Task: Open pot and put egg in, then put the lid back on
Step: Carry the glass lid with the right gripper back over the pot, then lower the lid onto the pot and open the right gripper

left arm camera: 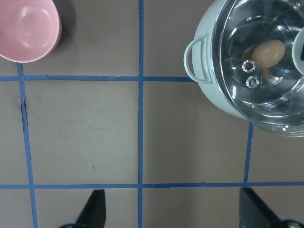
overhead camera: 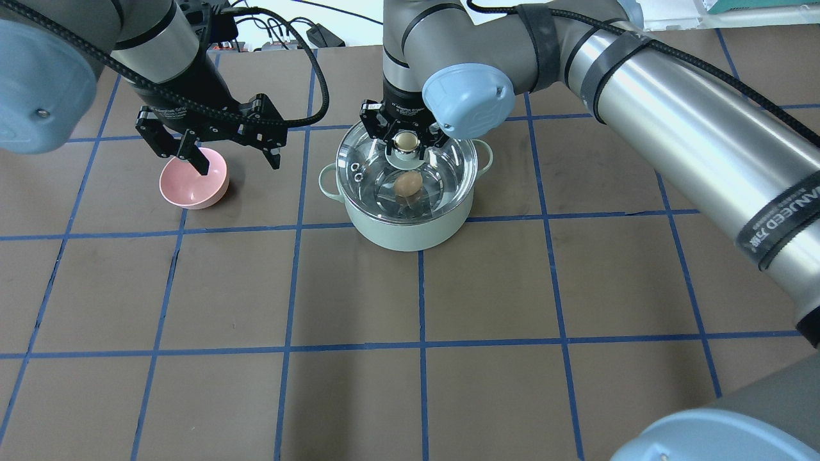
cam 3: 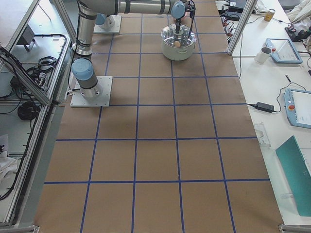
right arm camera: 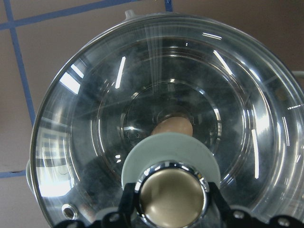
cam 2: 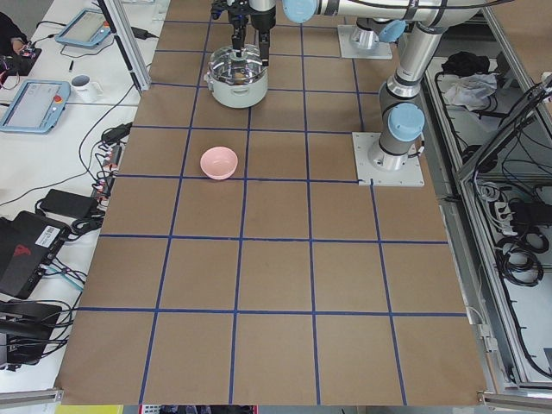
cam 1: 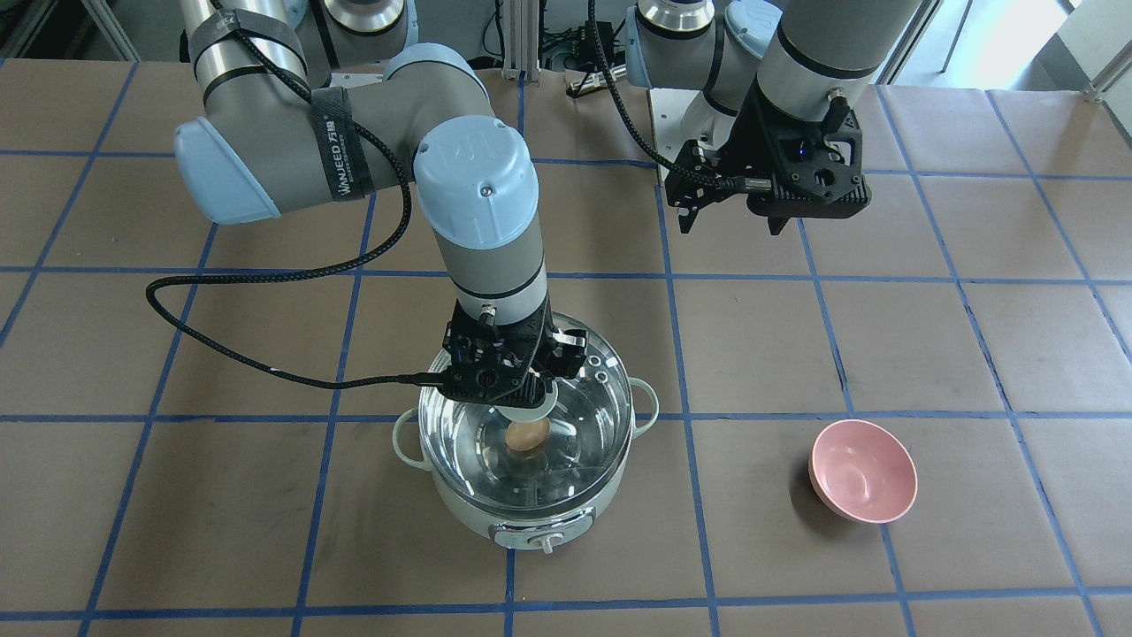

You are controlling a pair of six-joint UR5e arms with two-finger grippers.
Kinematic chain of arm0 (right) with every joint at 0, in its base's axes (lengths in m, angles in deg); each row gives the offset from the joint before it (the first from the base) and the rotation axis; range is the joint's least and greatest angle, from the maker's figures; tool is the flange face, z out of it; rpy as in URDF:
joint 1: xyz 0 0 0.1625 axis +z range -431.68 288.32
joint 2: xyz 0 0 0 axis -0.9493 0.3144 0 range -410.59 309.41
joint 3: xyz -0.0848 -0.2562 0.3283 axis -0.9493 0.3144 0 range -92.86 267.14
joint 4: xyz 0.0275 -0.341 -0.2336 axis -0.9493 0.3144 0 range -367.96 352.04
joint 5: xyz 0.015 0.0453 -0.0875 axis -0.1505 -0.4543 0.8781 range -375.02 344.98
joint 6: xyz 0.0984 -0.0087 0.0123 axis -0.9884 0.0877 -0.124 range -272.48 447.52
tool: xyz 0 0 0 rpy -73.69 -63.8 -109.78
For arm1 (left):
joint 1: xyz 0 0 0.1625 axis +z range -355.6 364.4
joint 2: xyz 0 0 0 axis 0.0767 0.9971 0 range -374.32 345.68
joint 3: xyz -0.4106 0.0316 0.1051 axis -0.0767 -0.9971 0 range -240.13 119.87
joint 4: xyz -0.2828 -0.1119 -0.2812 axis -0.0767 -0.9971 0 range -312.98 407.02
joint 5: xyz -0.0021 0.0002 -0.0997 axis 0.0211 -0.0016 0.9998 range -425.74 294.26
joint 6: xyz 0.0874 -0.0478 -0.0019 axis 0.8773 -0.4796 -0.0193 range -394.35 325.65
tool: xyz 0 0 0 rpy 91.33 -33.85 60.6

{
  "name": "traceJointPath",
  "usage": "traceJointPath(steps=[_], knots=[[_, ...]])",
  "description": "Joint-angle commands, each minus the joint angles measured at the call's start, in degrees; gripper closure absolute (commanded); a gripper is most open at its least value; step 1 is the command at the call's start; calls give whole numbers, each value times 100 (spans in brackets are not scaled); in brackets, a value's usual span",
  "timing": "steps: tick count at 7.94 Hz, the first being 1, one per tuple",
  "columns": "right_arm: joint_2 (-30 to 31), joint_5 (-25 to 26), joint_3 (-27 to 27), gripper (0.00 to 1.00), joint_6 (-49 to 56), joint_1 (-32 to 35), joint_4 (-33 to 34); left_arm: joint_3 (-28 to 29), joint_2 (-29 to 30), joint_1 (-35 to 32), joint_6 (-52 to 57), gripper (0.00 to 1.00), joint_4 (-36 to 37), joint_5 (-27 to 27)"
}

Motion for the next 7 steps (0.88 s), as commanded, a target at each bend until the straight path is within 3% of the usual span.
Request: traceJointPath(steps=[1, 7], knots=[[-93, -20, 53, 77, 14, 0, 7, -8, 0, 0, 0, 0, -1, -1], [-216, 15, 124, 77, 14, 0, 16, -17, 0, 0, 0, 0, -1, -1]])
